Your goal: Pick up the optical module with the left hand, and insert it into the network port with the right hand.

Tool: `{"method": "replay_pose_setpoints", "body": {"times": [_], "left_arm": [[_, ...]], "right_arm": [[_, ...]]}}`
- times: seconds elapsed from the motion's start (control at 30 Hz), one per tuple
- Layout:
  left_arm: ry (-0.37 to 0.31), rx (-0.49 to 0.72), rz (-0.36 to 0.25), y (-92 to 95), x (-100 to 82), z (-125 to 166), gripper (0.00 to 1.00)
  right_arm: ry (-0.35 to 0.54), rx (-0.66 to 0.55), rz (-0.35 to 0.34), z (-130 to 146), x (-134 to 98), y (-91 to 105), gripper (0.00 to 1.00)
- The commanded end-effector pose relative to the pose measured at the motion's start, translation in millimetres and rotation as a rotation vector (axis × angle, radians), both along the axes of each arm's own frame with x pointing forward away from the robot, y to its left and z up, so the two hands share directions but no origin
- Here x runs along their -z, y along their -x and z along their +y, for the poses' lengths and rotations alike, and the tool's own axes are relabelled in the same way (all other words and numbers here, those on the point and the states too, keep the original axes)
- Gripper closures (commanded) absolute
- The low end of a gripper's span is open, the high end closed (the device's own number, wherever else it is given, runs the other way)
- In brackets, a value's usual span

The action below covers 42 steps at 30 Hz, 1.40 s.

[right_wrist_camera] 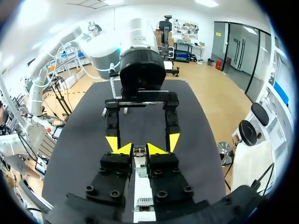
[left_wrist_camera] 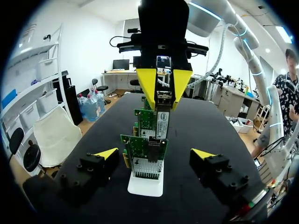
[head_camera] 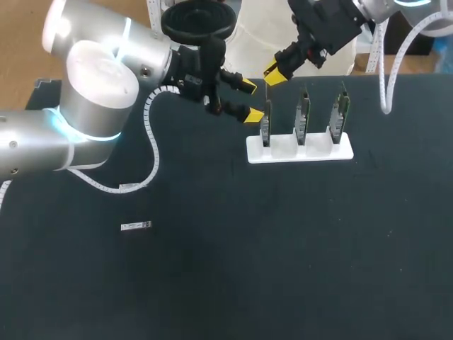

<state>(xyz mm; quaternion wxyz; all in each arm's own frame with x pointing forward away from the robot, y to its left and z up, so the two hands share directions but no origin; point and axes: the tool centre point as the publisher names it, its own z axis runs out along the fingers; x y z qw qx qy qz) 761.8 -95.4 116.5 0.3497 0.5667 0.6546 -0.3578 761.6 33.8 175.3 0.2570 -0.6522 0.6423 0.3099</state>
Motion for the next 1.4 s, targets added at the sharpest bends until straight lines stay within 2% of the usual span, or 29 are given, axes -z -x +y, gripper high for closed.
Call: {"method": "replay_pose_setpoints", "body": {"times": [0.03, 1.4], "left_arm": [[-0.005, 0.0, 0.002, -0.6, -0.8, -0.5, 0.0], [-0.005, 0.0, 0.002, -0.6, -0.8, -0.5, 0.0]], "right_arm": [[-0.004, -0.002, -0.01, -0.6, -4.8, -1.1, 1.0], [0.038, -0.003, -0.006, -0.7, 9.1, -5.4, 1.0]]}}
